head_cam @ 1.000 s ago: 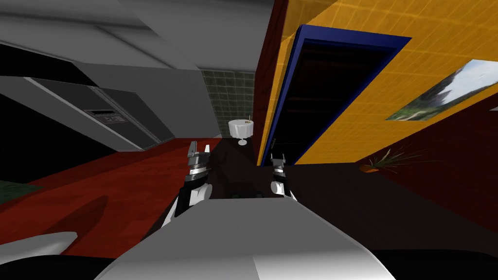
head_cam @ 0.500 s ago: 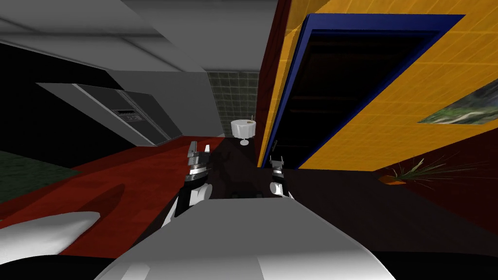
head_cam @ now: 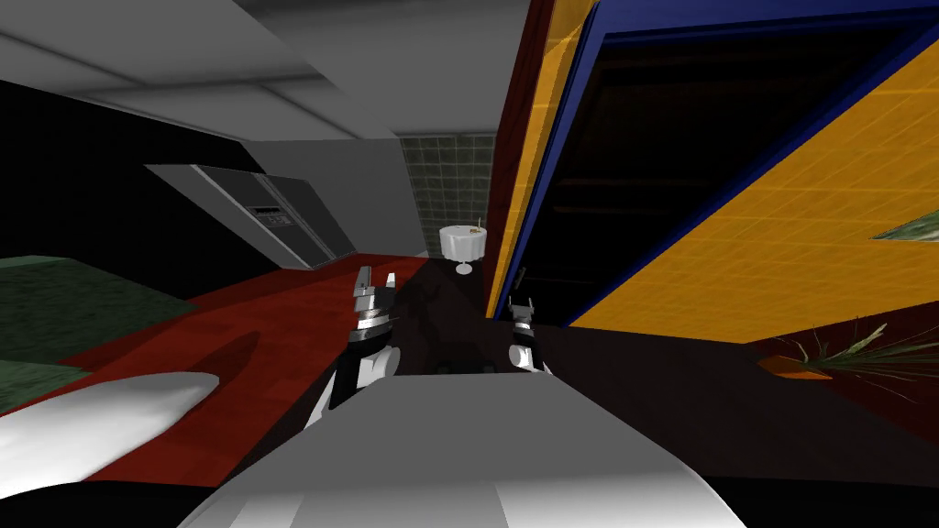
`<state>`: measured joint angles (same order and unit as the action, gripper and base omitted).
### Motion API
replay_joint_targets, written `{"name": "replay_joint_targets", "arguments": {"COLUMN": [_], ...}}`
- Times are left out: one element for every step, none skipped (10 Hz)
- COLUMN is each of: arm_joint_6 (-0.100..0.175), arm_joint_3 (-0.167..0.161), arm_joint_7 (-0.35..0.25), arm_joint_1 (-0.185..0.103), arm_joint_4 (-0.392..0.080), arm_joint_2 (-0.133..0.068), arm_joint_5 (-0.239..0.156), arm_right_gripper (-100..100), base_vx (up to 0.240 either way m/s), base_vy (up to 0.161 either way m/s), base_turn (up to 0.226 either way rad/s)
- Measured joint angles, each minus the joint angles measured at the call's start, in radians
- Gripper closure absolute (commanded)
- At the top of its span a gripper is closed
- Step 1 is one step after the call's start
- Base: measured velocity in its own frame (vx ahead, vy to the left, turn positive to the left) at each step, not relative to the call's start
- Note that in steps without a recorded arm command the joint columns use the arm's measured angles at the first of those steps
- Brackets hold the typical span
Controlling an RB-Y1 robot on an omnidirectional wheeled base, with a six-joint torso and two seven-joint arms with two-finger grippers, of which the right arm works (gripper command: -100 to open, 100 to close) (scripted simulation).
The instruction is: Pull the door open
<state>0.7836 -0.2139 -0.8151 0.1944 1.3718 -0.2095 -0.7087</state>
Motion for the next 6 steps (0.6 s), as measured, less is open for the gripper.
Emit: {"name": "replay_joint_targets", "arguments": {"arm_joint_6": [0.004,0.011,0.015,0.018,0.026,0.035], "arm_joint_3": [-0.004,-0.01,-0.016,-0.021,-0.028,-0.036], "arm_joint_7": [-0.009,-0.022,-0.034,-0.048,-0.063,-0.078], "arm_joint_1": [-0.005,-0.013,-0.02,-0.026,-0.035,-0.039], "arm_joint_4": [-0.016,-0.039,-0.058,-0.079,-0.105,-0.127], "arm_joint_2": [-0.002,-0.005,-0.006,-0.012,-0.014,-0.017], "arm_joint_5": [-0.009,-0.021,-0.034,-0.049,-0.061,-0.073], "arm_right_gripper": [-100,-100,-100,-100,-100,-100], "base_vx": [0.031,0.033,0.032,0.04,0.045,0.034], "base_vy": [-0.086,-0.101,-0.109,-0.125,-0.129,-0.106], "base_turn": [0.116,0.152,0.133,0.127,0.14,0.126]}}
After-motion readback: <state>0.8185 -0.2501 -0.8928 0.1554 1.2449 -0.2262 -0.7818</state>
